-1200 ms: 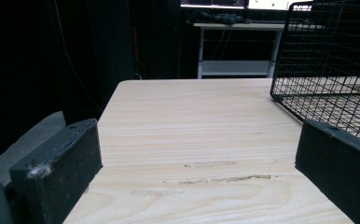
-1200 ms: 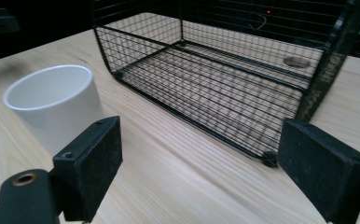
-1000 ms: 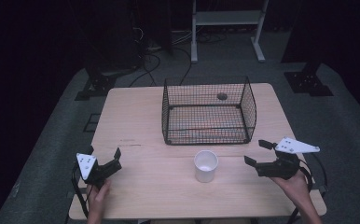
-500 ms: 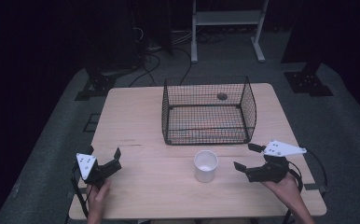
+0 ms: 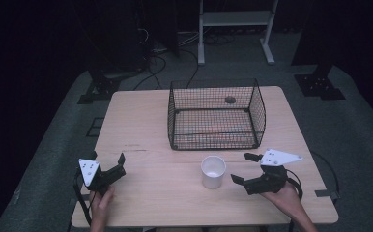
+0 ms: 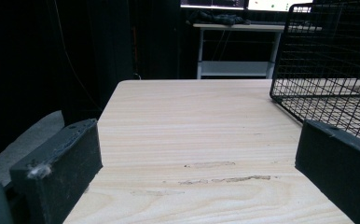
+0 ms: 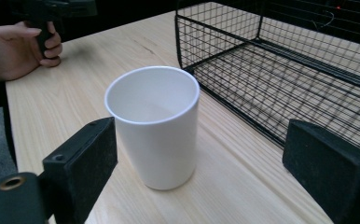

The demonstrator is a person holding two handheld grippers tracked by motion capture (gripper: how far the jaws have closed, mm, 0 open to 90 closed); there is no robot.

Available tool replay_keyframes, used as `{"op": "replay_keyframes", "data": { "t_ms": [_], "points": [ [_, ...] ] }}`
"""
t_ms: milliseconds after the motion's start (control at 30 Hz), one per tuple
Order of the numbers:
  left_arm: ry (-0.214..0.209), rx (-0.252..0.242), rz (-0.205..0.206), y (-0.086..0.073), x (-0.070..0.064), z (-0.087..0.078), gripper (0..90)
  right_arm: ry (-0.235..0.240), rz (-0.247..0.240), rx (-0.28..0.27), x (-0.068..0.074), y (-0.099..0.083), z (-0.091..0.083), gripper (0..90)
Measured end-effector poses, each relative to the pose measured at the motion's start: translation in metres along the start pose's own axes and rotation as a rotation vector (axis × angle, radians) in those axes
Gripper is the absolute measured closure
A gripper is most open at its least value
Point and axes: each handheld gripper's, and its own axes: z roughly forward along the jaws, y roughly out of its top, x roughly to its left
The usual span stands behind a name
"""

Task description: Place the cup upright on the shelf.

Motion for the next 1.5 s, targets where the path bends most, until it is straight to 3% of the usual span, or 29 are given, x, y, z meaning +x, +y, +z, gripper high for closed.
{"op": "replay_keyframes", "data": {
  "t_ms": [500, 1500],
  "points": [
    [0.0, 0.0, -0.002, 0.0, 0.0, 0.0, 0.0, 0.058, -0.02, 0.02, 0.011, 0.004, 0.021, 9.4],
    [0.001, -0.001, -0.005, 0.0, 0.0, 0.0, 0.0, 0.063, -0.036, 0.09, 0.016, 0.003, 0.062, 8.4]
  ]
}}
